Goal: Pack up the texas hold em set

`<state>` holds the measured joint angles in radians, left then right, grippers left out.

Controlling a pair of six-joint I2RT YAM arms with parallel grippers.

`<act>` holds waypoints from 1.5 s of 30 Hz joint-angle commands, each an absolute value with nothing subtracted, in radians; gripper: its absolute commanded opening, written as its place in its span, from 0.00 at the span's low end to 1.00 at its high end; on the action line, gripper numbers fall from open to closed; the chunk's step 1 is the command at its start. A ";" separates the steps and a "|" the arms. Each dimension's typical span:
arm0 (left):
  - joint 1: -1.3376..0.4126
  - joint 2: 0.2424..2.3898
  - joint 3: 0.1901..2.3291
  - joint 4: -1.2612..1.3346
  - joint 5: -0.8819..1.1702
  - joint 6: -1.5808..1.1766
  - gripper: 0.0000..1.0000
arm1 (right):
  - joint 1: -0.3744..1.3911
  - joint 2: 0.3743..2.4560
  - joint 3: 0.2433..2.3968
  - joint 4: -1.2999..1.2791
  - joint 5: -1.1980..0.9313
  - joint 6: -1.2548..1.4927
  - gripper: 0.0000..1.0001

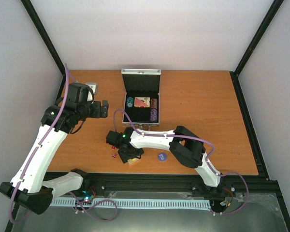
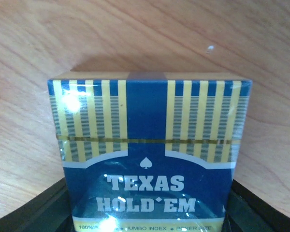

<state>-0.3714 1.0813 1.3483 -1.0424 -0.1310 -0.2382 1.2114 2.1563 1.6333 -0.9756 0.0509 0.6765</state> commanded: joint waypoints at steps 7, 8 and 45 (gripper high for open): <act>-0.376 1.051 1.348 -1.043 -0.127 -0.218 1.00 | 1.170 2.030 1.701 -1.104 0.185 0.662 0.23; -0.376 1.049 1.348 -1.044 -0.127 -0.219 1.00 | 1.159 2.011 1.709 -1.113 0.196 0.642 0.23; -0.376 1.126 1.341 -0.993 -0.174 -0.272 1.00 | 0.825 2.184 1.918 -0.750 0.300 -0.193 0.13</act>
